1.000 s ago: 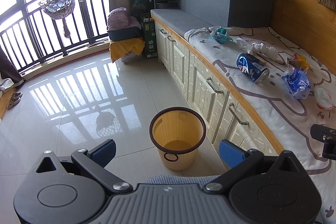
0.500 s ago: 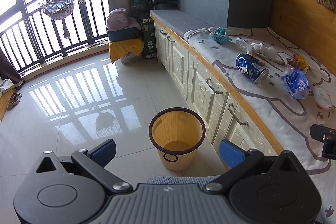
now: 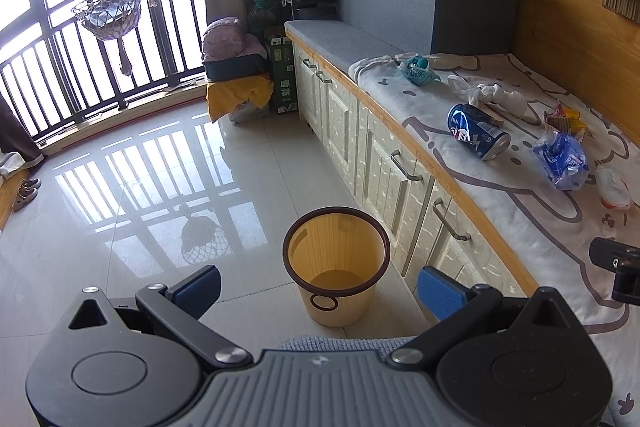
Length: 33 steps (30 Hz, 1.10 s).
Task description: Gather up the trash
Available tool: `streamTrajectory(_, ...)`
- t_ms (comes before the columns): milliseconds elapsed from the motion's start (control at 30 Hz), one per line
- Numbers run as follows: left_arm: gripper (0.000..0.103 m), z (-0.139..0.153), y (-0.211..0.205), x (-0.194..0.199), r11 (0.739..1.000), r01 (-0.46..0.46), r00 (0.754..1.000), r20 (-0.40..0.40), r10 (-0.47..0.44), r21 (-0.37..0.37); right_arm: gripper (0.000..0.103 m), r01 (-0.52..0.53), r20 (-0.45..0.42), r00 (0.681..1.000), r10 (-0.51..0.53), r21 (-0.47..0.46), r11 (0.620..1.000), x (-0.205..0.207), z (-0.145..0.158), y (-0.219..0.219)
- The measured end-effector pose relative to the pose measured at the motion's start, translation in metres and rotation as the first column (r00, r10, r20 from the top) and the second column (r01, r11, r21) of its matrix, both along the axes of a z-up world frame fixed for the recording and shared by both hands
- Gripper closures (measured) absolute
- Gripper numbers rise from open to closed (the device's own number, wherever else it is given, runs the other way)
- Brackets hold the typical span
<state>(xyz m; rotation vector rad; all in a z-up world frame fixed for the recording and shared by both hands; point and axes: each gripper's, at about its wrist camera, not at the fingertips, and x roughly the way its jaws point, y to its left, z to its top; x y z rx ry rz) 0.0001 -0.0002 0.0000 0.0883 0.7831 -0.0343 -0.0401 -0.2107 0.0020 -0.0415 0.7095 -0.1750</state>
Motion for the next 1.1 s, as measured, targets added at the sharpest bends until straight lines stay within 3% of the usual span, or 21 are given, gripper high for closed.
streamTrajectory(1100, 0.0, 0.0063, -0.0034, 0.0023, 1.0, 0.0, 1.0, 0.007, 0.0, -0.002, 0.0, 0.003, 0.007, 1.0, -0.003, 0.006, 1.0, -0.0022, 0.0031, -0.0038)
